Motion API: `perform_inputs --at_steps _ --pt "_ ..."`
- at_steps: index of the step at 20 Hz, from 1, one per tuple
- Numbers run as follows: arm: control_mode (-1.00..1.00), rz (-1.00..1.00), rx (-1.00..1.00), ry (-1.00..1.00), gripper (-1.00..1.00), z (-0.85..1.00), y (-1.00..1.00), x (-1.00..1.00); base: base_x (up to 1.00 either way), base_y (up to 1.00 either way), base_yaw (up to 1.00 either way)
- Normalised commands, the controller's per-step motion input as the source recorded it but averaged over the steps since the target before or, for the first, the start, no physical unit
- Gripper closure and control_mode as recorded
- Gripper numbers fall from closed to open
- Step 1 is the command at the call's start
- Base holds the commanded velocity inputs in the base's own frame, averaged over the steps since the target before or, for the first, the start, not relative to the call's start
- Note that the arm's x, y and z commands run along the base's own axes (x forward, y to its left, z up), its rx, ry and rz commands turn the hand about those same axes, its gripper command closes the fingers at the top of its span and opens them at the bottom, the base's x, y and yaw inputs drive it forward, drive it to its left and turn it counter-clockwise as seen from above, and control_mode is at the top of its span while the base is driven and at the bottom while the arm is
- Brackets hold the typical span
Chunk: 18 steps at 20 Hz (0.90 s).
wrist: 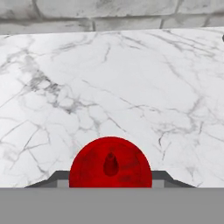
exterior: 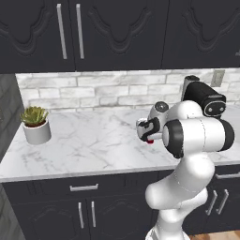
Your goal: Place the mayonnaise and ketchup from the counter to the top shelf of the fridge. If the existing items in the fridge are on the top shelf, move them to other shelves.
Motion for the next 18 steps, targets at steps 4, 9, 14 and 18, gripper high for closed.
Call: perform_inputs --at_steps 4,9,14,18 --pt "-1.0 0.0 0.0 0.0 1.0 0.01 0.0 -0.09 0.0 0.0 0.0" --pt "-1.0 0.0 0.03 0.02 1.0 0.57 0.0 -0.89 0.0 0.0 0.0" --pt "-1.0 0.0 0.02 0.0 1.0 0.97 0.0 -1.0 0.0 0.0 0.0" --pt "-1.0 0.0 0.0 0.0 1.0 1.0 0.13 -1.0 0.0 0.0 0.0"
